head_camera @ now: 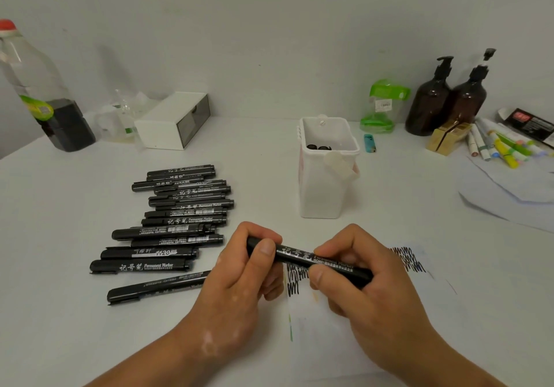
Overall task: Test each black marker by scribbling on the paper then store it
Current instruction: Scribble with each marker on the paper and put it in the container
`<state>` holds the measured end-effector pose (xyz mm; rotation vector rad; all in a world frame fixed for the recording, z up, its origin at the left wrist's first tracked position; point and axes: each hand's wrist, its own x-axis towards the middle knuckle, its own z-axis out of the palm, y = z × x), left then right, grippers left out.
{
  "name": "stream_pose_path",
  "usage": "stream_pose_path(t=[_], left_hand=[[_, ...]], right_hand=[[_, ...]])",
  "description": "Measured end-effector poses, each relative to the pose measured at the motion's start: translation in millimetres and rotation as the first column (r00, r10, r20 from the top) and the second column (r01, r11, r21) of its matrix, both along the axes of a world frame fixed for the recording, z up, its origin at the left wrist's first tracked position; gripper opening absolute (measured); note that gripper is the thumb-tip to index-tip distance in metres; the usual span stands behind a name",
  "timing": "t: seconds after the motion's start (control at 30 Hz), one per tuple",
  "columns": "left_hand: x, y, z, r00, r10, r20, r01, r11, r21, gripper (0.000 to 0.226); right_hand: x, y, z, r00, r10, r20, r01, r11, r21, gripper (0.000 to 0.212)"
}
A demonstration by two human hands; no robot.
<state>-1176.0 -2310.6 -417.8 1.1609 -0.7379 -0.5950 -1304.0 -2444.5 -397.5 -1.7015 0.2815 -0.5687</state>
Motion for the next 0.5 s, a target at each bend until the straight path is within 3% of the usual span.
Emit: stream_pose_path(t=[0.17,0.33,0.5], left_hand=[[10.7,1.0,3.9,0.996,-0.016,0.087,0.014,1.0,0.025,0.043],[8.7,-0.7,5.8,0.993,-0.113,-0.046,0.109,0.991,-0.076,0.048],[6.5,2.7,17.3,0.986,-0.053,0.159,0.049,0.998,0.027,0.043]], right_hand=[[1.7,-4.9,8.6,0.999,0.034,-0.007,-0.033,0.996,0.086,0.022],[2.0,-2.4,8.6,0.997,0.078,-0.025,-0.073,0.983,0.168,0.024],[2.1,0.7,7.1,0.998,0.012,-0.063,-0.016,0.998,-0.058,0.019]])
